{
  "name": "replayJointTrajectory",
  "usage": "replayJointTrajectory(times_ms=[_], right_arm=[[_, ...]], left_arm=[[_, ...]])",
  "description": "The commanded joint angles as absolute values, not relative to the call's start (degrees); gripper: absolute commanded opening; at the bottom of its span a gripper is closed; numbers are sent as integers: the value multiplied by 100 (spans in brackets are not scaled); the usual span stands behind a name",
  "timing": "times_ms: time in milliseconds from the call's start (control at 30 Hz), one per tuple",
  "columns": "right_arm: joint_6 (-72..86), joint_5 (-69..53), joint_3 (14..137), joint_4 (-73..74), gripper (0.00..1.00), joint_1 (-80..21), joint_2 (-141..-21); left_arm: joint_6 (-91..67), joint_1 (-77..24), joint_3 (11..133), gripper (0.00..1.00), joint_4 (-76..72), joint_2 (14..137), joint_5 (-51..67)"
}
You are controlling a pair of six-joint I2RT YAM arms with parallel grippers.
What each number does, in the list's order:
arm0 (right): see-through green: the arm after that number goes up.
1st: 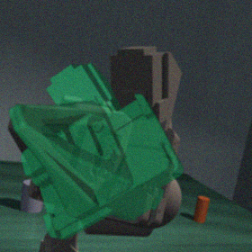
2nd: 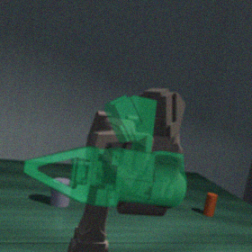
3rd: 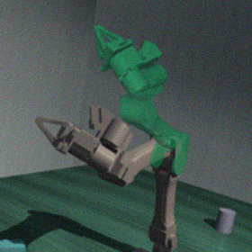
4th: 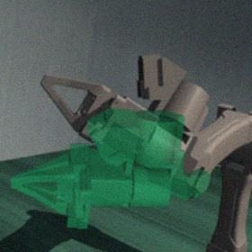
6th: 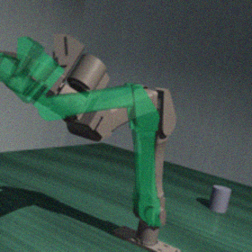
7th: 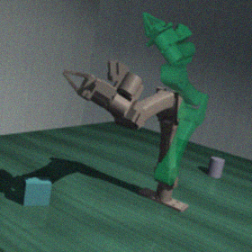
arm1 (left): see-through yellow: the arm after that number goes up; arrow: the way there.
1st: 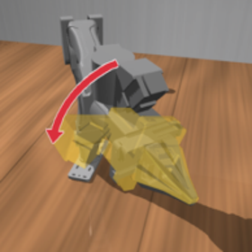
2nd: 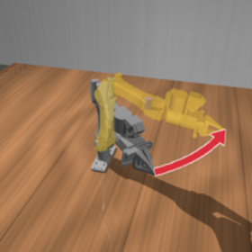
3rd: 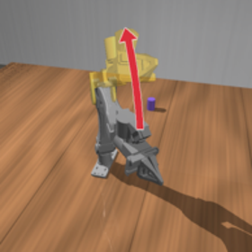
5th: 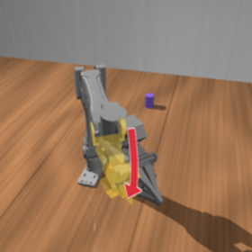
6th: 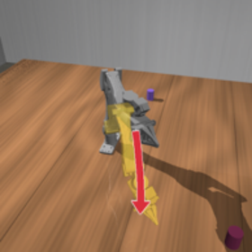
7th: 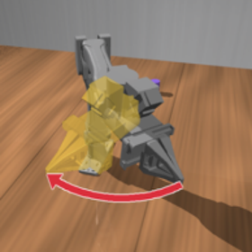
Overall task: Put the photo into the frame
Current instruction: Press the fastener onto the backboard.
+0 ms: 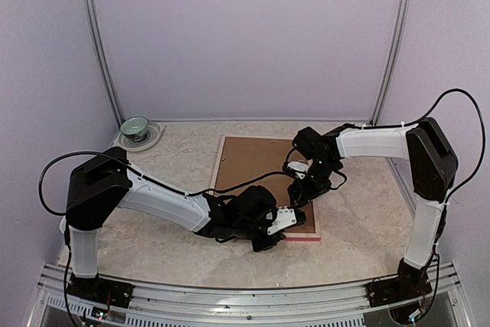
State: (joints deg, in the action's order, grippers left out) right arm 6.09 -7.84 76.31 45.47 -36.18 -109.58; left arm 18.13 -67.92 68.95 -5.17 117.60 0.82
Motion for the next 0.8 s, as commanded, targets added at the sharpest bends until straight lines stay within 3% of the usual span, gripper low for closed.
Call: replayJointTrajectory(times_ms=[0, 767], right_arm=[[593, -710, 7643, 4549, 74, -3699, -11145], [591, -698, 7603, 4957, 72, -3814, -11013]], left_arm=[[1689, -6821, 6829, 16, -492, 11874, 18], [1656, -6816, 6847, 16, -514, 11883, -193]])
